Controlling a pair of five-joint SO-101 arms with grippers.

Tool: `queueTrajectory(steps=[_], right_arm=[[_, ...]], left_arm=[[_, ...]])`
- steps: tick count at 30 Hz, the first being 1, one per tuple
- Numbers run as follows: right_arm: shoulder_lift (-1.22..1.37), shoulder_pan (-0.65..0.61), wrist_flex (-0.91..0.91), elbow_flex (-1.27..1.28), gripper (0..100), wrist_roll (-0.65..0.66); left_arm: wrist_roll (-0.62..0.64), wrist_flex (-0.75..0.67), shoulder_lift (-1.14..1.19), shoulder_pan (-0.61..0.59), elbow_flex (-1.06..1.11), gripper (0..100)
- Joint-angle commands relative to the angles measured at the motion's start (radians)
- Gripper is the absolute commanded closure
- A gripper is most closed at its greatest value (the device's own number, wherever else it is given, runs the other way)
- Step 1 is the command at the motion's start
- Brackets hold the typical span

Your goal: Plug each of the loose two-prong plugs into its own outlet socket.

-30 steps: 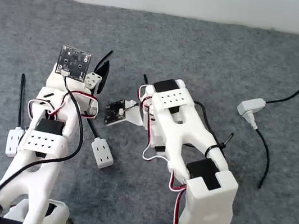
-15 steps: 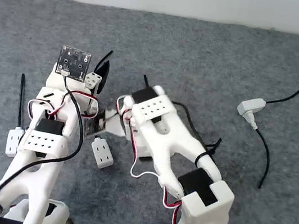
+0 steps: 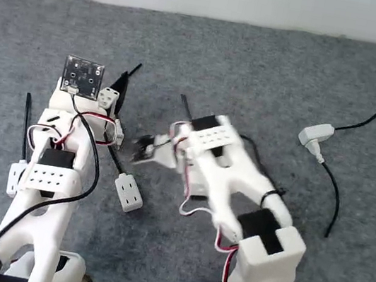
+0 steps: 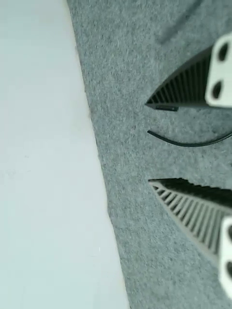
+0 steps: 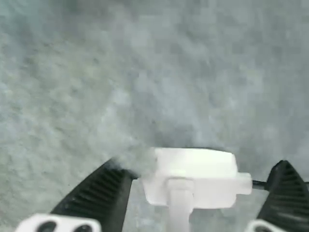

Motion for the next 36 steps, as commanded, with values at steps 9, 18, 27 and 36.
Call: queueTrajectory(steps=[9,18,27,36], right_arm=[[-0.007,0.481,-0.002,0.025,60.1,0.195],[-0.019,0.558,0.077,0.018,60.1,0.273],[-0.159,0.343,0.091,0.025,60.1,0.132],[-0.214,0.197,0.012,0.199,60.1,0.091]], left_arm=[[0.012,-0.031,-0.012,-0.008,-0.016,77],[0.012,-0.031,-0.009,-0.003,-0.016,77],[0.011,-0.032,-0.003,-0.003,-0.016,77],[0.011,-0.032,-0.003,-0.002,-0.016,77]])
